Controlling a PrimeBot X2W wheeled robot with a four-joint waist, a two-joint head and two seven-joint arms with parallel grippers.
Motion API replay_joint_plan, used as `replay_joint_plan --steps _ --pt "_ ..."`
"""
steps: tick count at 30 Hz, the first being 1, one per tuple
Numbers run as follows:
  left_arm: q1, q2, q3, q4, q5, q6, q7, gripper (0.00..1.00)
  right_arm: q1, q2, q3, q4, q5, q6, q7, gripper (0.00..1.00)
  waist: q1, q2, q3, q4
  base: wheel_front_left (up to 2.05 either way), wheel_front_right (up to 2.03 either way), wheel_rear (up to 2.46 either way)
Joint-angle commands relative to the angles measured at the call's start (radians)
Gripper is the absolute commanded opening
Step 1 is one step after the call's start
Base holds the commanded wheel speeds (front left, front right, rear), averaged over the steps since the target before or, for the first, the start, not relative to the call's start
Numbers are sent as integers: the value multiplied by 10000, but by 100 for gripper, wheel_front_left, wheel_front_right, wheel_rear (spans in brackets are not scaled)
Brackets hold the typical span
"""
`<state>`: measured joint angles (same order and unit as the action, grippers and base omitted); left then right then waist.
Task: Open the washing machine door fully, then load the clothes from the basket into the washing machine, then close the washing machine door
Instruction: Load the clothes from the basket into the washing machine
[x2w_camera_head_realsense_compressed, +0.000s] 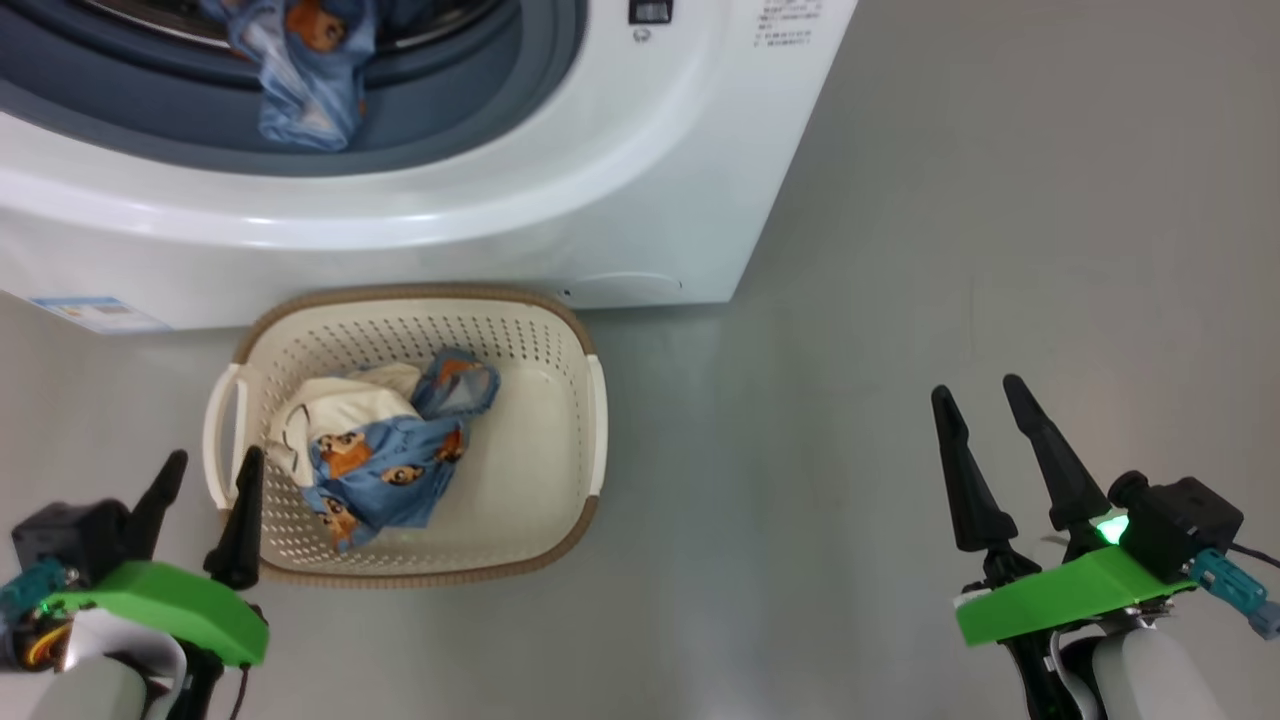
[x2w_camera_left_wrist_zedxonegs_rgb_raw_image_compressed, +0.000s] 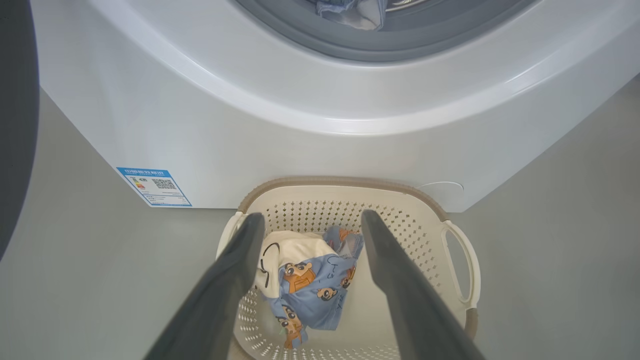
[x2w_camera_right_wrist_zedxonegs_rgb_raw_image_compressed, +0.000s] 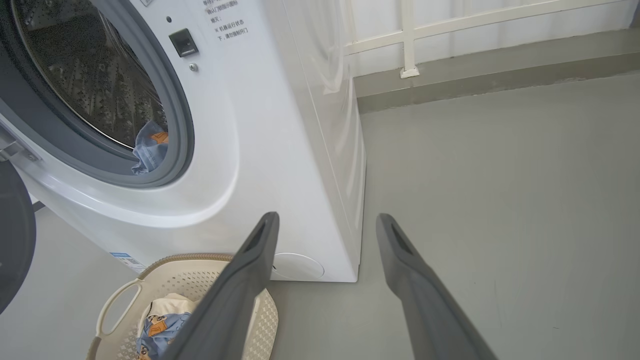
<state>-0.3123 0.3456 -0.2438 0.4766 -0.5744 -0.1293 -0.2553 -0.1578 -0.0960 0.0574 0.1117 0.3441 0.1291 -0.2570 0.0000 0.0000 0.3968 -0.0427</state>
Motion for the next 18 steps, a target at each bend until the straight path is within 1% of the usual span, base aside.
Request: replay_joint_plan --steps 1,8,10,18 --pt "-489 531 123 163 -106 -14 -65 100 -207 53 307 -273 -119 16 -48 100 0 0 661 -267 0 0 0" --pt "-1690 964 -846 1437 -638 -14 -65 100 -683 234 537 -349 -254 16 -48 100 0 0 1649 -536 0 0 0" --pt "-1845 1004 -966 1595 -725 -14 -65 100 -746 253 574 -357 -272 16 -48 100 0 0 1776 -573 0 0 0" --pt "-3034 1447 -2190 2677 -1286 -14 -65 100 -1223 377 867 -487 -411 16 -48 100 0 0 2787 -829 0 0 0"
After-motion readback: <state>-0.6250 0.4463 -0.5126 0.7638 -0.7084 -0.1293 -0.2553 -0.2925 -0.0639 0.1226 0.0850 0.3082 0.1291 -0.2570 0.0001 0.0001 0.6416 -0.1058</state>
